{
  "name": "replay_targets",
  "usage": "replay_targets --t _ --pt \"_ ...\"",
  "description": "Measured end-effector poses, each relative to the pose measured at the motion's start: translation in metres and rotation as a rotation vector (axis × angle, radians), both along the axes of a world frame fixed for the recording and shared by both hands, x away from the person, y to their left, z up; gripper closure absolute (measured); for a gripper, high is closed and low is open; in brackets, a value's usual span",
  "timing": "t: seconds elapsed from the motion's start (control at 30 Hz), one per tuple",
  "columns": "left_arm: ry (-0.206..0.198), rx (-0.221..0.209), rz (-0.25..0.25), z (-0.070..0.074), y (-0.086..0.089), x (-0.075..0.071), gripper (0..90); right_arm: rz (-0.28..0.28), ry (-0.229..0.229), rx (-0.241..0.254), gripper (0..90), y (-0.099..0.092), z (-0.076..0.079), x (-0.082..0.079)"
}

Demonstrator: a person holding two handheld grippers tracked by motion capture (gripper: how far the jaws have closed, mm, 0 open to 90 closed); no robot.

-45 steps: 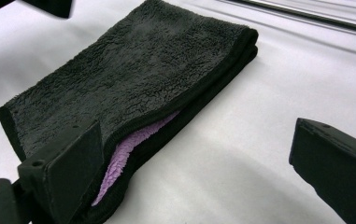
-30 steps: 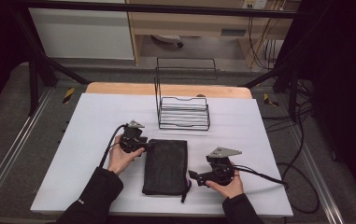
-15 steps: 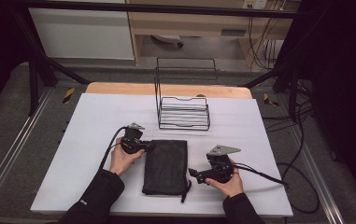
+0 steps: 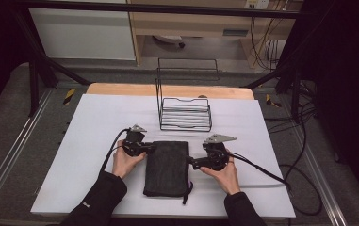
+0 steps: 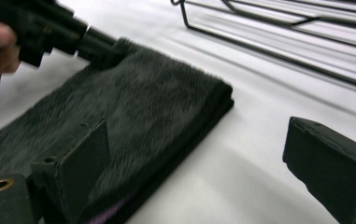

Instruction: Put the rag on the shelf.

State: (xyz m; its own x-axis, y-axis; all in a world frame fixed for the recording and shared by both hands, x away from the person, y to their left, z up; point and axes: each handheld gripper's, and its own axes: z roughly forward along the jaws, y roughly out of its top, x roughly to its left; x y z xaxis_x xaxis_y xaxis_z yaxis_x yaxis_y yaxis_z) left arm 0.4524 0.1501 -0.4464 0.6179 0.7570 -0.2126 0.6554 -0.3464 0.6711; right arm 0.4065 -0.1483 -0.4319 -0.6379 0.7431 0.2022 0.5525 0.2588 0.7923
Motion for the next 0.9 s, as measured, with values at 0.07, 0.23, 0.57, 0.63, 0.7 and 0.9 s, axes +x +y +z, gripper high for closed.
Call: replay_targets --t 0.07,0.23,0.57,0.63,0.7,0.9 --pt "-0.008 0.007 -0.003 0.0 0.0 0.0 75.1 -0.002 0.013 0.005 7.7 0.005 -0.001 0.008" --pt "-0.021 0.013 -0.005 0.0 -0.001 -0.002 75.0 -0.025 0.022 0.024 13.8 0.015 -0.009 0.025" --pt "-0.019 0.007 -0.008 -0.001 0.0 -0.001 74.9 -0.028 0.071 -0.005 38.3 0.02 -0.025 0.045" --pt "-0.02 0.006 -0.009 -0.001 0.0 -0.001 74.9 -0.013 0.084 -0.008 44.0 0.022 -0.025 0.045" --pt "-0.019 0.002 -0.008 -0.001 0.0 -0.001 74.9 -0.004 0.093 -0.011 47.7 0.025 -0.025 0.045" --pt "-0.021 -0.003 -0.009 -0.002 0.001 -0.001 74.8 -0.002 0.097 -0.01 53.7 0.027 -0.025 0.043"
